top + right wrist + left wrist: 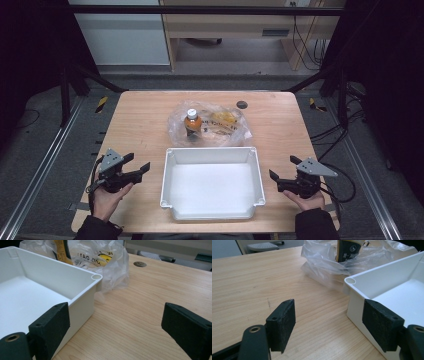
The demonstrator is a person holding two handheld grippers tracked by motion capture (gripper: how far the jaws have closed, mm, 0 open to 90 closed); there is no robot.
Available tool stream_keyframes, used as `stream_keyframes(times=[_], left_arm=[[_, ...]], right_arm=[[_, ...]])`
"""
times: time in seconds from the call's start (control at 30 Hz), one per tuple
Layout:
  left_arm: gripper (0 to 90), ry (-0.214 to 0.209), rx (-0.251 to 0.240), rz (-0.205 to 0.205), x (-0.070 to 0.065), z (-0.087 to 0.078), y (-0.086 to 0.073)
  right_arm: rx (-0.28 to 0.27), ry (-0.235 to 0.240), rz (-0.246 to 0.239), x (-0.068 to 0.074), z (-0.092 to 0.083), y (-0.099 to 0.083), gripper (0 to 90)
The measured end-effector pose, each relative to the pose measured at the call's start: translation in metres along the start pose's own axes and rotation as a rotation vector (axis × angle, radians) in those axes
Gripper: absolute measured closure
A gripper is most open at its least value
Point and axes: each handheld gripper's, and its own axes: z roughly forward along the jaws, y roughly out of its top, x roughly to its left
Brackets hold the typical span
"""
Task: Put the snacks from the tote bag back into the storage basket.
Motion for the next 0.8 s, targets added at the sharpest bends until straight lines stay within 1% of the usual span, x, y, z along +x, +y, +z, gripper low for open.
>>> stream_keyframes(times=[0.3, 0.43, 0.5, 0.7, 0.77, 0.8], left_arm=[[26.2, -0.004, -0.010, 0.010, -0.0031, 0.0017, 0.0032], [26.1, -0.007, -0.014, 0.010, -0.0041, 0.0027, 0.0055], [26.1, -0.010, -0.019, 0.001, -0.0048, 0.0032, 0.0063], [26.0, -0.014, -0.021, 0.000, -0.0057, 0.0040, 0.0084], [25.9, -0.016, -0.020, 0.006, -0.0057, 0.0040, 0.0090], [25.9, -0.019, -0.022, 0.001, -0.0061, 0.0042, 0.0093]], right_arm=[[0.004, -0.001, 0.001, 0.0001, -0.0001, -0.0002, 8.4], [-0.001, 0.002, 0.001, 0.0000, 0.0000, 0.0001, 8.4], [-0.003, 0.006, 0.001, 0.0000, -0.0003, 0.0002, 8.4], [-0.008, 0.006, -0.003, -0.0002, -0.0001, 0.0007, 8.3], [-0.007, 0.006, -0.004, 0.0001, 0.0000, 0.0008, 8.3], [-0.006, 0.005, -0.004, 0.0002, 0.0000, 0.0008, 8.3]])
